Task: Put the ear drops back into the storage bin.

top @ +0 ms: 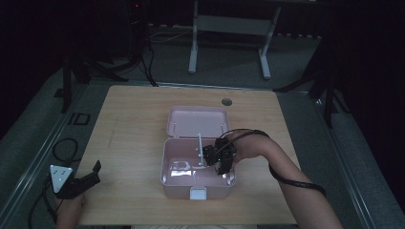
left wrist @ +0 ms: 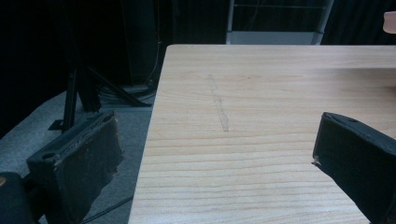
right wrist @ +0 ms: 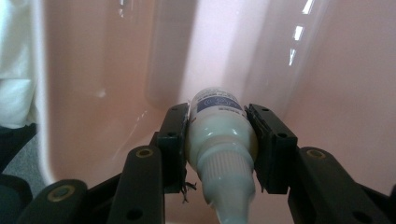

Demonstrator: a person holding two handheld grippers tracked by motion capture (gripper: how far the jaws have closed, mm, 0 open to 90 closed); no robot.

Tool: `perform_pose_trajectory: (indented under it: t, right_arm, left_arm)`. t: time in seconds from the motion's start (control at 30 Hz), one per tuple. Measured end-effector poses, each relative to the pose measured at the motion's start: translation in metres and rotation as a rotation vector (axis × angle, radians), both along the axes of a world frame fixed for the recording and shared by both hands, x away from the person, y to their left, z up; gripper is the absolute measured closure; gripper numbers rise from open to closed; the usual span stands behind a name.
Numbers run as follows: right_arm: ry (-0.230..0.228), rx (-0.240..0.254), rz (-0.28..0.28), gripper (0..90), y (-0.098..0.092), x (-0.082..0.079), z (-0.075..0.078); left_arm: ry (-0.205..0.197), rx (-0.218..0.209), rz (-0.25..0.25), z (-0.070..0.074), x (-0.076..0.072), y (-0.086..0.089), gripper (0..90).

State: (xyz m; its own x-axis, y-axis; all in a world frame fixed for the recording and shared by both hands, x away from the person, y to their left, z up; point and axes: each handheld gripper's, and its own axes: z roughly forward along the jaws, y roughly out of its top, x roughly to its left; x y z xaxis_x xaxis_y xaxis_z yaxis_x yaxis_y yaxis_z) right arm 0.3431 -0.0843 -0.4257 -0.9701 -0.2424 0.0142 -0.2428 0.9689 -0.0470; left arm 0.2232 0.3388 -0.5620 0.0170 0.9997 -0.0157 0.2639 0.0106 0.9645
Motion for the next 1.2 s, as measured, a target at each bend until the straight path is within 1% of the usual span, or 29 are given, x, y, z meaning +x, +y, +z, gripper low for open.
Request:
perform_pose_trajectory:
  t: [0.1,0.2,0.33,0.37,0.4,0.47,0.5,0.67,0.7,0.77,0.87,0.93,1.07,1.2]
  right_arm:
    - [0.003,-0.02,-0.001,59.9,0.003,0.0,-0.009]
    - [0.014,-0.02,0.012,59.9,0.004,-0.001,-0.016]
    - [0.019,-0.03,0.015,59.9,0.005,-0.001,-0.026]
    - [0.019,-0.03,0.015,59.9,0.005,-0.001,-0.026]
    - [0.017,-0.046,0.018,59.8,0.006,-0.001,-0.032]
    - [0.027,-0.067,0.018,59.8,0.006,-0.001,-0.037]
    - [0.032,-0.069,0.023,59.8,0.007,-0.002,-0.039]
    - [0.028,-0.081,0.024,59.8,0.008,-0.002,-0.045]
    - [0.029,-0.09,0.02,59.8,0.008,-0.002,-0.049]
    - [0.024,-0.095,0.03,59.8,0.01,-0.003,-0.052]
    - [0.005,-0.117,0.029,59.8,0.011,-0.003,-0.057]
    - [-0.004,-0.114,0.03,59.8,0.011,-0.003,-0.057]
    - [-0.006,-0.118,0.024,59.7,0.01,-0.002,-0.057]
    - [-0.006,-0.132,0.015,59.5,0.011,-0.002,-0.058]
  left_arm:
    - [-0.001,-0.001,-0.001,0.0,0.0,0.0,1.4]
    - [0.0,-0.001,-0.001,0.0,0.0,0.0,1.4]
    - [0.001,0.0,-0.001,0.0,0.0,0.0,1.4]
    - [0.001,0.0,-0.001,0.0,0.0,0.0,1.4]
    - [0.0,0.001,-0.001,0.0,0.0,0.0,1.4]
    - [0.001,0.0,-0.002,0.0,0.0,0.0,1.4]
    - [0.001,0.0,-0.002,0.0,0.0,0.0,1.4]
    - [0.002,-0.001,-0.003,0.0,0.0,0.0,1.4]
    - [0.001,-0.001,-0.002,0.0,0.0,0.0,1.4]
    - [0.002,-0.001,-0.003,0.0,0.0,0.0,1.4]
    - [0.001,-0.001,-0.003,0.0,0.0,0.0,1.4]
    - [0.001,-0.001,-0.003,0.0,0.0,0.0,1.4]
    - [0.002,0.001,-0.004,0.0,0.0,0.0,1.4]
    - [0.001,0.001,-0.004,0.0,0.0,0.0,1.4]
